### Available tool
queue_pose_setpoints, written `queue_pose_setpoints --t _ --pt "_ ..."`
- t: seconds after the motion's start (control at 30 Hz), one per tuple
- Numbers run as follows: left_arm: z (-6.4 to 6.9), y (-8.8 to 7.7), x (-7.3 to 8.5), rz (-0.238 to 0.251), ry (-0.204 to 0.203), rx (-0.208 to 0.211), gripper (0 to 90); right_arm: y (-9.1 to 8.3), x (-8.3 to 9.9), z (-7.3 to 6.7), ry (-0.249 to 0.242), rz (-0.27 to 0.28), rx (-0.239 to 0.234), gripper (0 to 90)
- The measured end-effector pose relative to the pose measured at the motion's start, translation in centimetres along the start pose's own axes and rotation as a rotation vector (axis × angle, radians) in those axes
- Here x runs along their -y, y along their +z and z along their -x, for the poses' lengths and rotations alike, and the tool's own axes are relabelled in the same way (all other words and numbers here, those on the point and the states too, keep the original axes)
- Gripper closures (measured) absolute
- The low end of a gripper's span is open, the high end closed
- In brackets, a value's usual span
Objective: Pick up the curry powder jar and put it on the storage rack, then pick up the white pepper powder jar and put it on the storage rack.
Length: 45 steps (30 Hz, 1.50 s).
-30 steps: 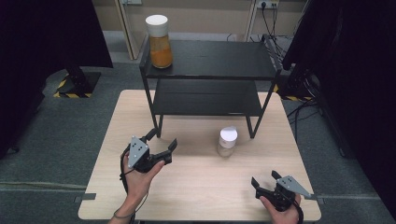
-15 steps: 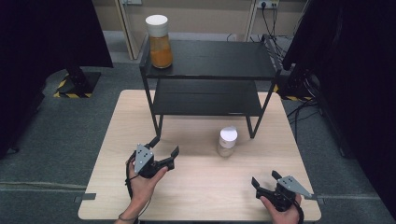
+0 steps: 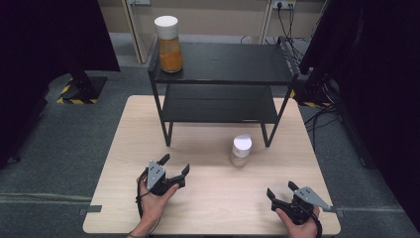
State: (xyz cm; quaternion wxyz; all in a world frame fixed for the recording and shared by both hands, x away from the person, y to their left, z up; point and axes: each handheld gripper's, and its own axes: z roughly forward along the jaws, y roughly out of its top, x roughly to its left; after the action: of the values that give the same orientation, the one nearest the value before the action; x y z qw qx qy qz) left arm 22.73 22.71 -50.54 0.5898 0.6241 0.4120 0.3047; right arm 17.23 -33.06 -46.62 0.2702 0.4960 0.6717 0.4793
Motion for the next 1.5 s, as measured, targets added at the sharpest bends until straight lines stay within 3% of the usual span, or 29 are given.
queue_pose_setpoints --t 0.27,1.27,1.5 --pt "0.09 0.24 0.54 -0.04 0.015 0.001 14.5 -0.05 0.08 -0.03 -0.006 0.004 0.0 10.0" --pt "0.28 0.33 0.54 -0.041 0.017 0.003 12.5 -0.08 0.12 0.14 0.0 0.007 -0.007 10.0" --pt "0.29 0.36 0.51 -0.043 0.015 0.003 12.4 -0.04 0.04 -0.1 -0.019 0.002 -0.003 10.0"
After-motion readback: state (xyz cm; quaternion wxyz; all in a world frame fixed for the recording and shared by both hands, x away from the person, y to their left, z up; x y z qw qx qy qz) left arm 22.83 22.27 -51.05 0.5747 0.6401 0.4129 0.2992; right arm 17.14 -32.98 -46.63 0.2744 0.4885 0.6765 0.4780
